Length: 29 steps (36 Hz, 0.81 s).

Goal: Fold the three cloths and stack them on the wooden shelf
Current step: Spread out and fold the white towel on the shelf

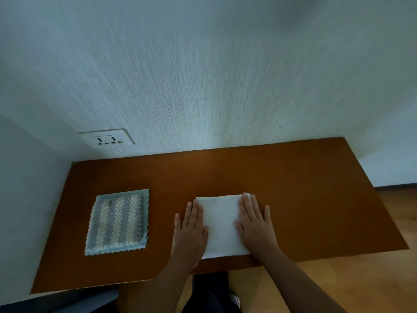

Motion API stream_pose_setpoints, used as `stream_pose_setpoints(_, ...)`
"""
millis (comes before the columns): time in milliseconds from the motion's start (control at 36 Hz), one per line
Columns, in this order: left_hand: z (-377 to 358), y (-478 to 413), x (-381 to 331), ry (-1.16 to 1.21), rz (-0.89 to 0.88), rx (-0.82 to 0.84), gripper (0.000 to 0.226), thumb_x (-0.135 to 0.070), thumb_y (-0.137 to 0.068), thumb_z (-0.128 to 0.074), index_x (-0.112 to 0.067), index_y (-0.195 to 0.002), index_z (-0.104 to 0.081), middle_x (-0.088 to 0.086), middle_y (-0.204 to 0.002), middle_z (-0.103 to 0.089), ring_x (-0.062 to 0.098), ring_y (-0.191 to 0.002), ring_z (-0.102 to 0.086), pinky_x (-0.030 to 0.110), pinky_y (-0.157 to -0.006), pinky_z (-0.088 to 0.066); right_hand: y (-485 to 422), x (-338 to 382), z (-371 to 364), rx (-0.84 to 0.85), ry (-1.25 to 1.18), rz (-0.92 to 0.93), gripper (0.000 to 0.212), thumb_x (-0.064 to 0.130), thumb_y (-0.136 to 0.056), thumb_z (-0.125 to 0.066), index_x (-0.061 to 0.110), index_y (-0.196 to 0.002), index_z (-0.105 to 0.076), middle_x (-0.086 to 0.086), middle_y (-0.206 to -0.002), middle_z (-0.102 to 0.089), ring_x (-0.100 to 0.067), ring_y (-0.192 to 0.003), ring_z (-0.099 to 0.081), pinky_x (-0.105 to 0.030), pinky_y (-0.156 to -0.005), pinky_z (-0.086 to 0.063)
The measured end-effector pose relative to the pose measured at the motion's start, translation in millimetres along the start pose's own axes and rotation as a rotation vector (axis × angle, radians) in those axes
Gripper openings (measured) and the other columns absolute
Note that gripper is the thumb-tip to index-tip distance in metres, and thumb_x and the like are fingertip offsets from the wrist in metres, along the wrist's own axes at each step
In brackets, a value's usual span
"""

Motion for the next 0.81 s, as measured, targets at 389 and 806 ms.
stream_pose_setpoints(389,-8.4,43.5,-22.1,-0.054,-0.205,0.195,0.095,-0.075,-0.083,-0.014,-0.008,-0.149,-0.005,0.011,-0.149,-0.033,0.025,-0.138,-0.022,0.047,-0.097,-0.036,43.8,2.0,-8.7,0.205,-0.03,0.332,0.114,0.086,-0.067,-0.026,0.016,-0.135,0.032,0.001,-0.142,0.04,-0.02,-0.132,0.037,-0.047,-0.108,0.014)
stream_pose_setpoints(806,-12.5,77.8,-26.0,-0.102,-0.261,0.328,0.079,-0.024,-0.099,-0.039,-0.019,-0.134,0.032,-0.002,-0.142,0.039,0.017,-0.133,0.034,0.044,-0.114,0.006,79.8,-1.6,-18.7,-0.003,0.088,0.305,0.137,0.031,-0.048,-0.089,0.005,-0.149,0.0,-0.015,-0.139,-0.048,-0.031,-0.124,-0.049,-0.05,-0.081,-0.051)
Point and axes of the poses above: each hand's wrist, its own y-axis away from the middle knuckle, its own z-axis out of the back of the hand, x = y × z, the point moved 2 cm from there along -y, towards the middle knuckle
